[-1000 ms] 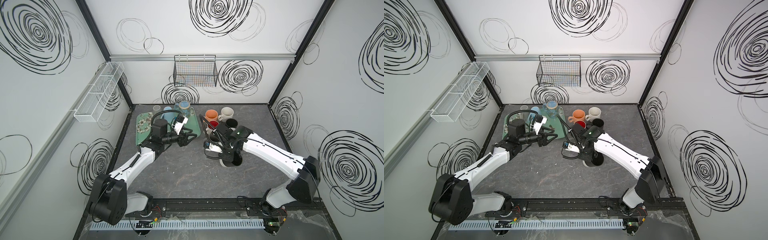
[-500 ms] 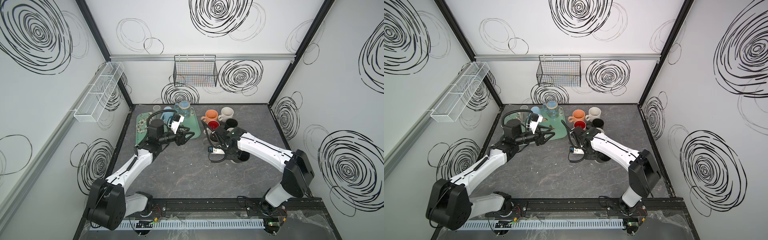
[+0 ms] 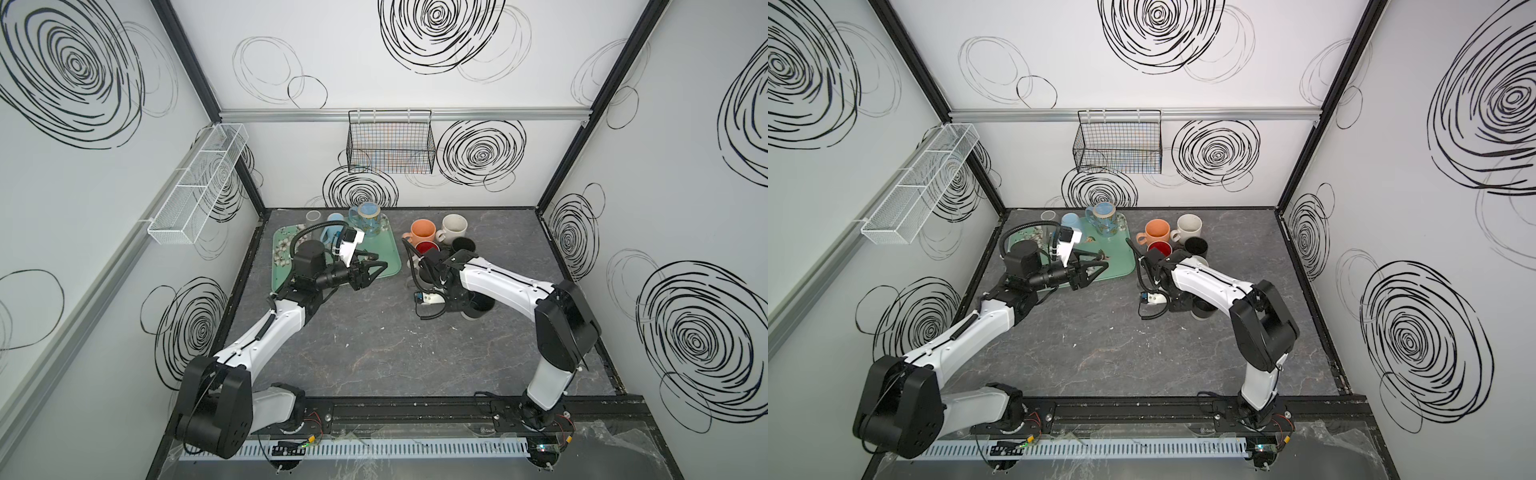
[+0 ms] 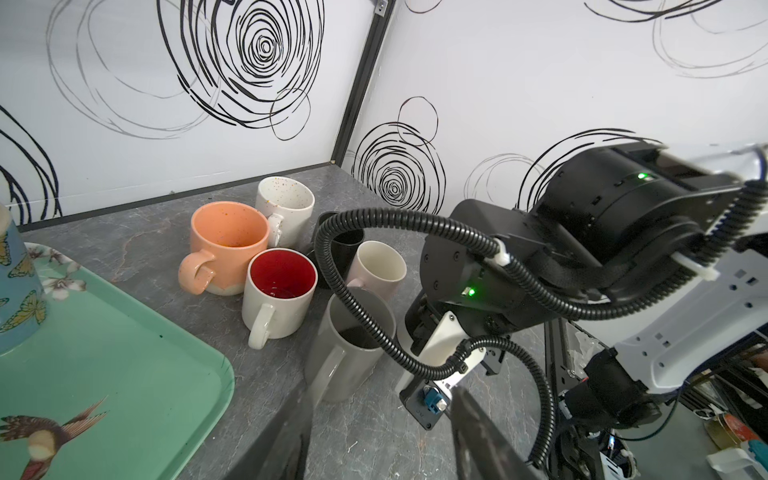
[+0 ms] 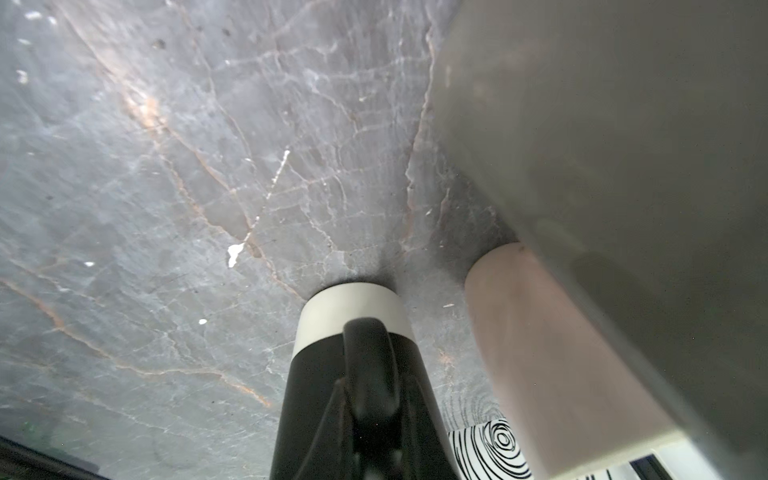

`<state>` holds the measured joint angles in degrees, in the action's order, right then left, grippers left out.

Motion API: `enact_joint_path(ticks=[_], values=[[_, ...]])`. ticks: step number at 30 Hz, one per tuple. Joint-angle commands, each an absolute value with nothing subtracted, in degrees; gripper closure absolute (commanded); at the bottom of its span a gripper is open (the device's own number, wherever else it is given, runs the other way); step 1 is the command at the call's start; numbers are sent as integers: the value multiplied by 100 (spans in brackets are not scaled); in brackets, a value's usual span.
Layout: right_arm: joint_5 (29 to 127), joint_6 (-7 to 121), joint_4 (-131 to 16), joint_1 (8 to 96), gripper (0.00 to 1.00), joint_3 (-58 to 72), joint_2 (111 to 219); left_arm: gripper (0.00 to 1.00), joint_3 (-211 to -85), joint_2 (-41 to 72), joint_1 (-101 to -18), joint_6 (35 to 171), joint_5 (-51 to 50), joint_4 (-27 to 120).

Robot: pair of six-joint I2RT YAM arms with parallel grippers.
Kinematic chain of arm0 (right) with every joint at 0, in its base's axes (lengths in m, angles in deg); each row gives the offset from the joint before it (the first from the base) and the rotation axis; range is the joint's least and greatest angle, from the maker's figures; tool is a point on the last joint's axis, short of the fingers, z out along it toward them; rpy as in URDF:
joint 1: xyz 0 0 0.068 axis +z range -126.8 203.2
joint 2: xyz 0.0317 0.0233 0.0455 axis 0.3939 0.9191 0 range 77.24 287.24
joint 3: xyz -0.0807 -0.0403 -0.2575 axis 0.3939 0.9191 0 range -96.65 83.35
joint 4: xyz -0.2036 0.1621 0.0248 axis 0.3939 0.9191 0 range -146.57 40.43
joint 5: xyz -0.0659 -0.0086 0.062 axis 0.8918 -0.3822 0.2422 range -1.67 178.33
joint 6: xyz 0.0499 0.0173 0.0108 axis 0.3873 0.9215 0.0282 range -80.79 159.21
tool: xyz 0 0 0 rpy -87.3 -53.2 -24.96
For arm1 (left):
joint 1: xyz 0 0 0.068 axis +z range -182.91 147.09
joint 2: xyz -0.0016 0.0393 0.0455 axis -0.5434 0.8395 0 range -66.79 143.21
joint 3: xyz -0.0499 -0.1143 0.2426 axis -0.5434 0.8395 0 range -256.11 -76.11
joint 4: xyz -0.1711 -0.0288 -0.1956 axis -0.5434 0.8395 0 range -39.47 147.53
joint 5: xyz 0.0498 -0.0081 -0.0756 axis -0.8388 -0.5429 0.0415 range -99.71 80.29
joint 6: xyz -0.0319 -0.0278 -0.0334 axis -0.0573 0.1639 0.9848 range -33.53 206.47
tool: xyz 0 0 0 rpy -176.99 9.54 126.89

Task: Turn the mug right side up
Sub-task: 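Carry the black mug to the mugs with right gripper while left withdraws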

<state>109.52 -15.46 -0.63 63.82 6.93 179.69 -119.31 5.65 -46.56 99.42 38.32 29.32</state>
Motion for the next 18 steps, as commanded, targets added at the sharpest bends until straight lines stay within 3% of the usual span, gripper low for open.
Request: enact_joint_path(ticks=[1,12,14,17,18], values=[[11151,-1966,-520,6321,100,471,18059,44,-11895,650,-4612,10081,3985,2460],[10828,-2011,-562,6320,99,373,18213,45,-11941,813,-4587,10078,4012,2521],[10798,-1986,-602,6319,87,434,18168,45,-11944,832,-4591,10080,4017,2522],[10823,-1951,-649,6327,58,450,18122,45,-11944,845,-4588,10088,4021,2522],[10828,-1943,-679,6328,53,443,18096,46,-11944,844,-4587,10082,4021,2521]])
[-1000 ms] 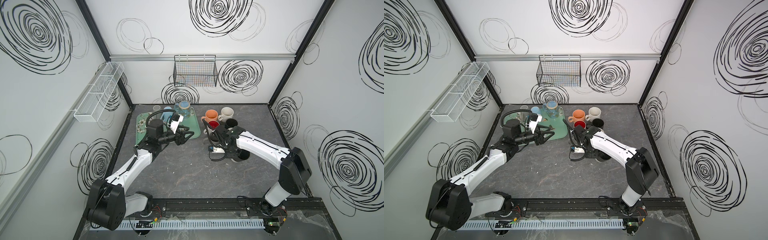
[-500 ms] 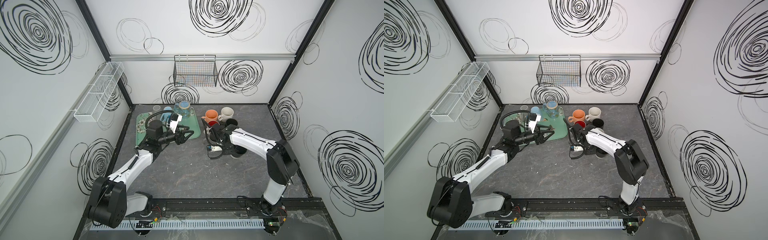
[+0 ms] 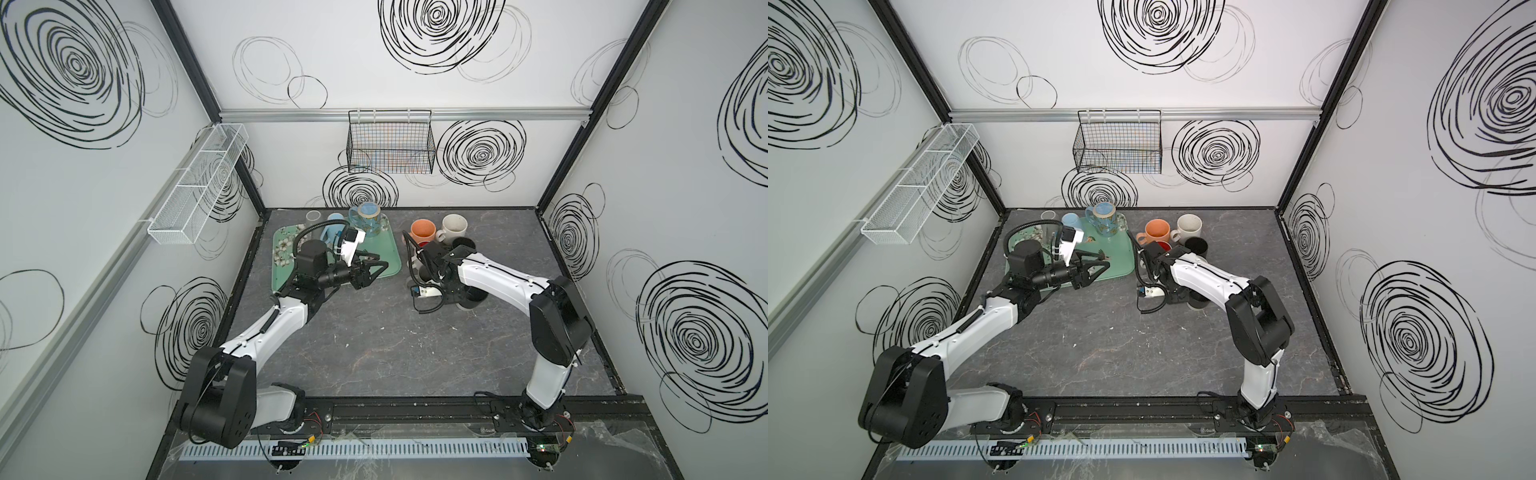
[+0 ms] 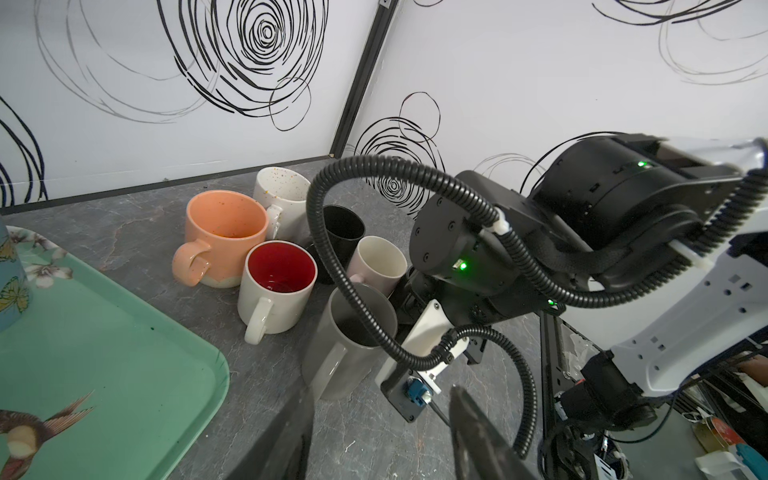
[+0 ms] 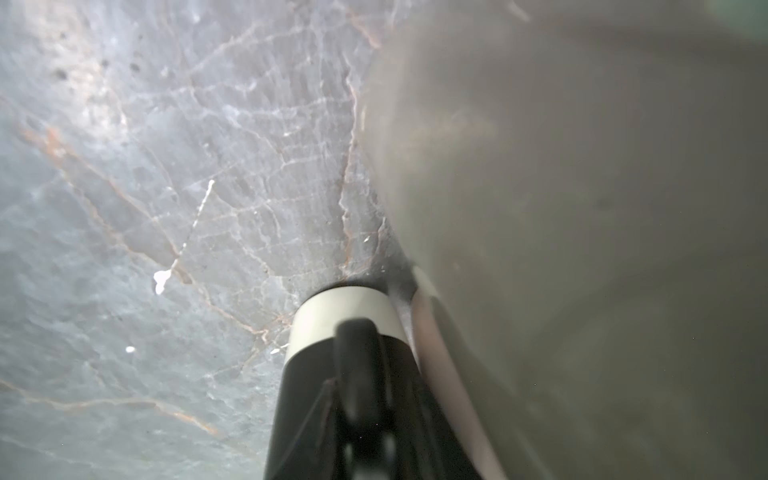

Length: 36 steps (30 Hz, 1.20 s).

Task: Turn the mug right side up
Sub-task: 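Carry the black mug to the mugs with right gripper while left withdraws, then lower the black mug beside the grey mug and open the right gripper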

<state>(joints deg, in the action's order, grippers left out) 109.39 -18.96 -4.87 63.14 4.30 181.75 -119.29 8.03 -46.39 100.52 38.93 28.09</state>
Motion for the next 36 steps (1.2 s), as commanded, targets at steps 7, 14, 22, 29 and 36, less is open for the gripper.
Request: enact_joint_path(ticks=[7,14,22,29,36], values=[[10724,-1797,-665,6398,47,210,18052,45,-11944,819,-4586,10055,3995,2559],[10667,-1590,-263,6481,47,-323,17901,45,-12047,768,-4545,9879,3959,2853],[10648,-1355,-132,6476,47,-212,17332,45,-12311,669,-4354,9589,3853,3421],[9801,-633,-874,6311,45,-11,16703,45,-12541,953,-4376,9765,2735,4132],[9058,640,-2843,6312,36,967,15922,58,-12427,1843,-4634,10675,2150,3783]])
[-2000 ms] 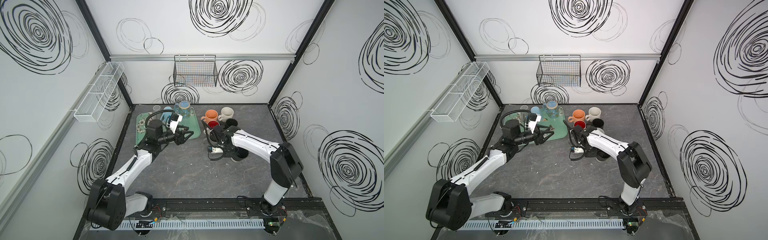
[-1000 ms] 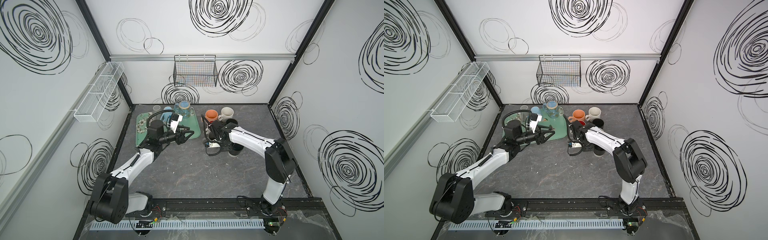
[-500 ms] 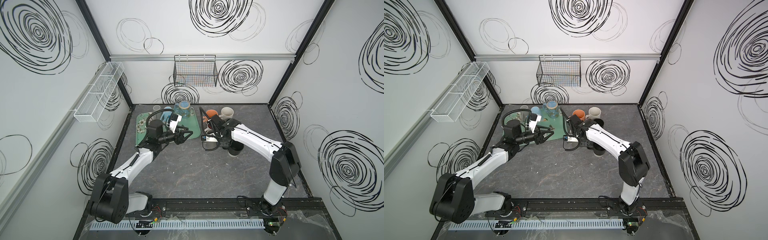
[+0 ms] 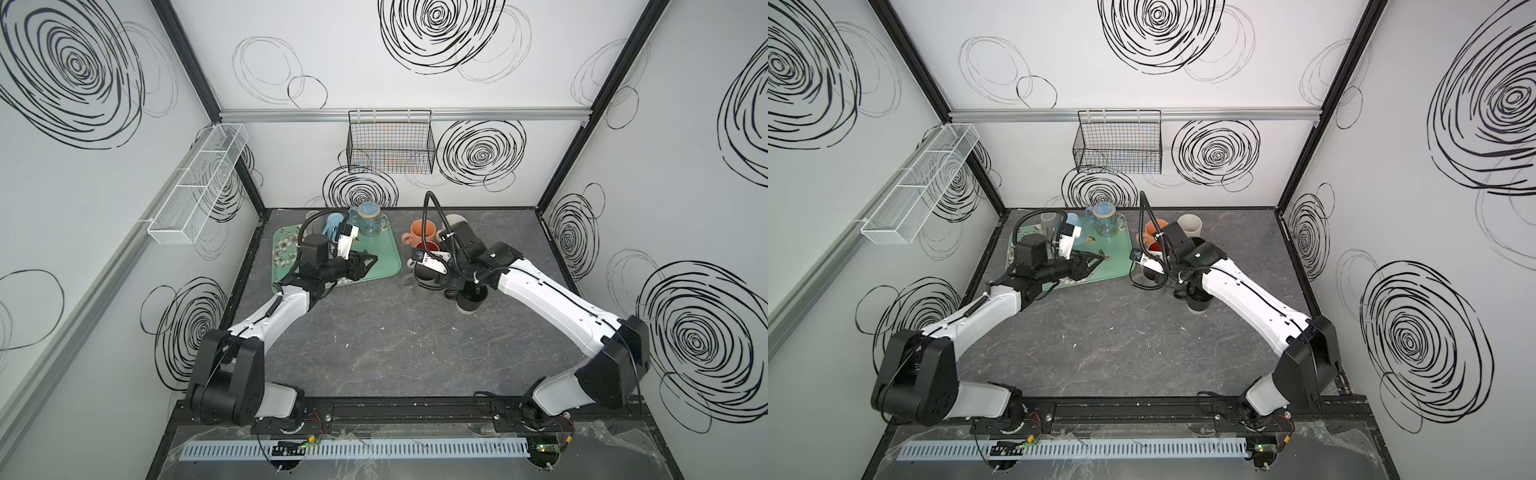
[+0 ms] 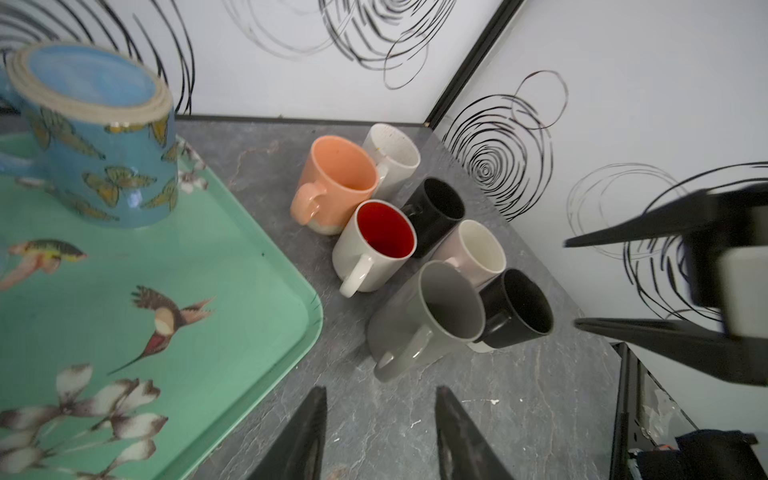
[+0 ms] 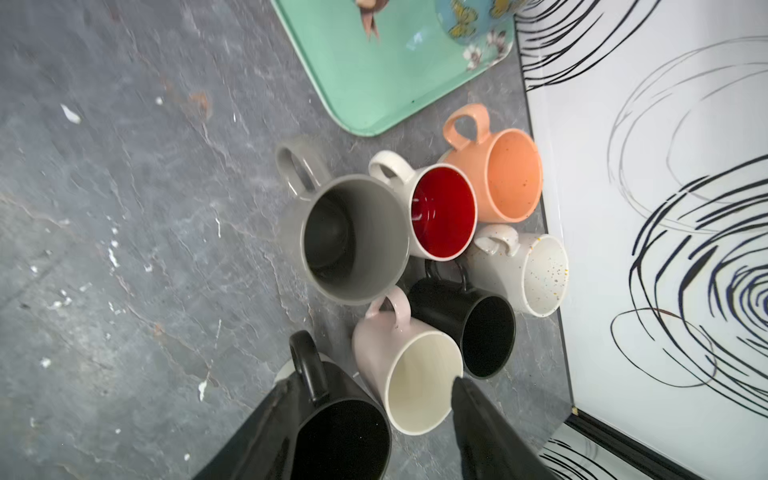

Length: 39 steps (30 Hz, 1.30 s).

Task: Turn the mug right side up

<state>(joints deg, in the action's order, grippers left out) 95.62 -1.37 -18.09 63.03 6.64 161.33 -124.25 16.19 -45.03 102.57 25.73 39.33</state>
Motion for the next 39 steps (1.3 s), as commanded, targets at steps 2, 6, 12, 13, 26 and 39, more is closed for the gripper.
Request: enact_joint_path(ticks=[2,6,12,13,26,39], values=[[8955,1275,-3420,6345,33,1178,15846,61,-12419,1962,-4597,10855,1870,3750],[9198,2445,-4303,6346,26,1284,15995,52,-12810,2012,-4393,10657,1155,4259],[9736,3922,-4047,6220,25,110,17177,38,-14025,2443,-3792,9944,262,5263],[9776,4137,-3865,6209,26,-175,17445,38,-14241,2590,-3680,9837,203,5347],[9344,5037,-3833,6472,35,-2021,19545,35,-16874,4876,-3205,8160,169,6726],[8620,4940,-3980,6653,37,-2379,20213,27,-18017,5888,-3058,6869,876,7567]])
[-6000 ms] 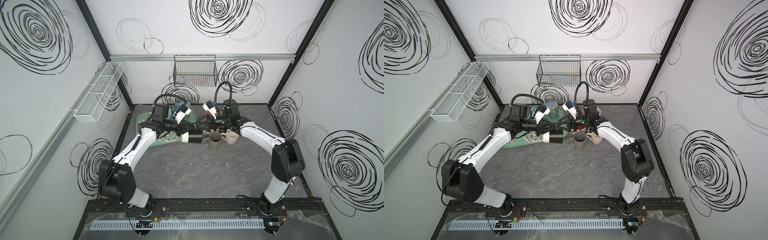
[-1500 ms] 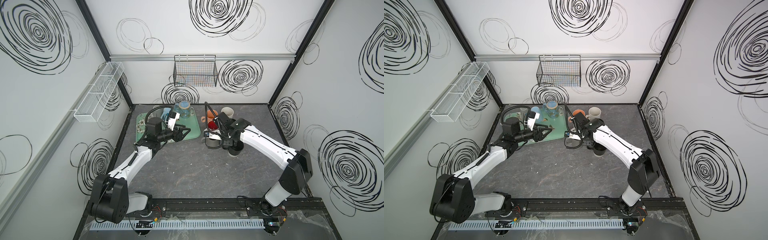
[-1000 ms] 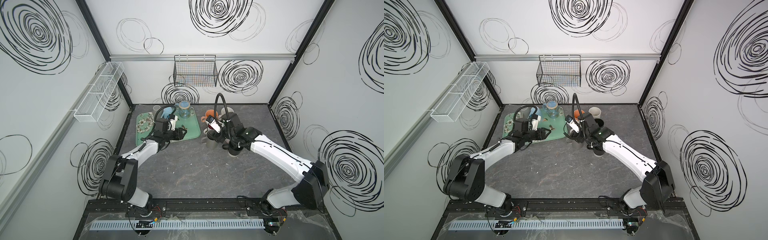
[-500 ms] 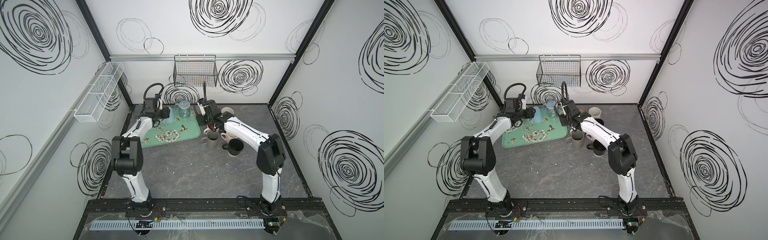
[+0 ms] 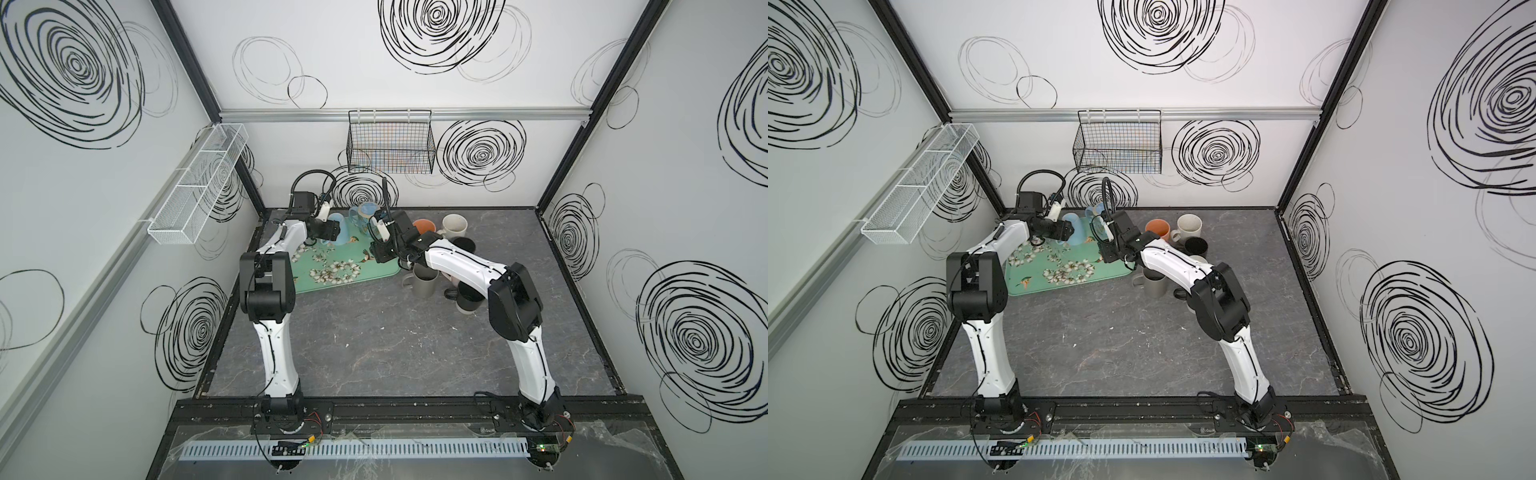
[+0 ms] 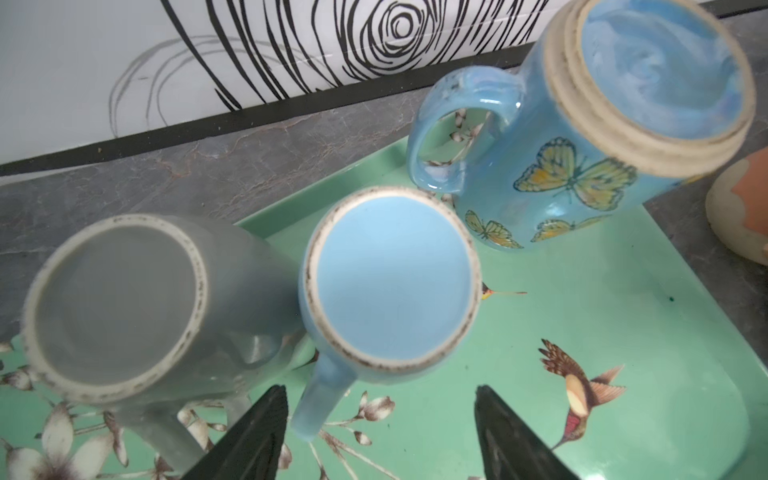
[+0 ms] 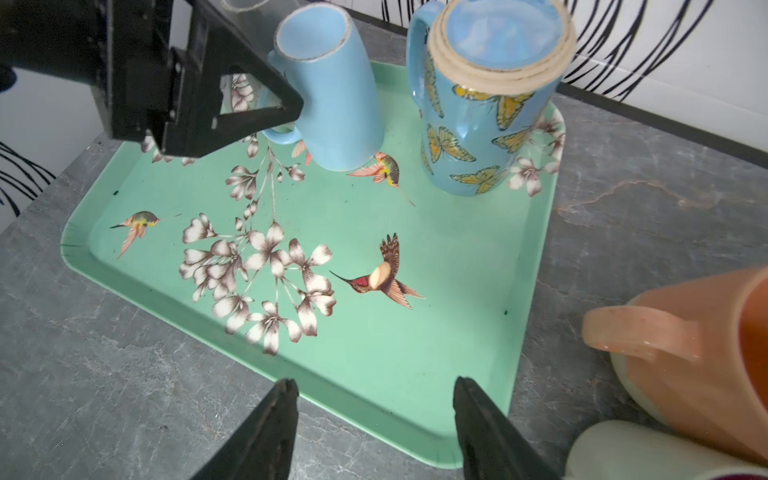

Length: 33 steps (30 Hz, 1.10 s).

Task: Turn the mug right side up

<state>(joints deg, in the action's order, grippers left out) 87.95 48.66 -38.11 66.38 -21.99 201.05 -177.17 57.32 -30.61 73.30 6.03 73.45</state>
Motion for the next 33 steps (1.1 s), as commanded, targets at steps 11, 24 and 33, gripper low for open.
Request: enact_joint_path(ticks=[11,24,33], values=[[8389,4930,-4083,6678,37,-2318,20239,51,-17965,5913,-3328,6533,843,7747],[8158,5184,-4281,6714,38,-1999,20156,68,-17639,5906,-3476,7187,215,7057],[8086,5472,-4426,6706,37,-1676,19933,99,-17219,5559,-3535,7408,259,6863]])
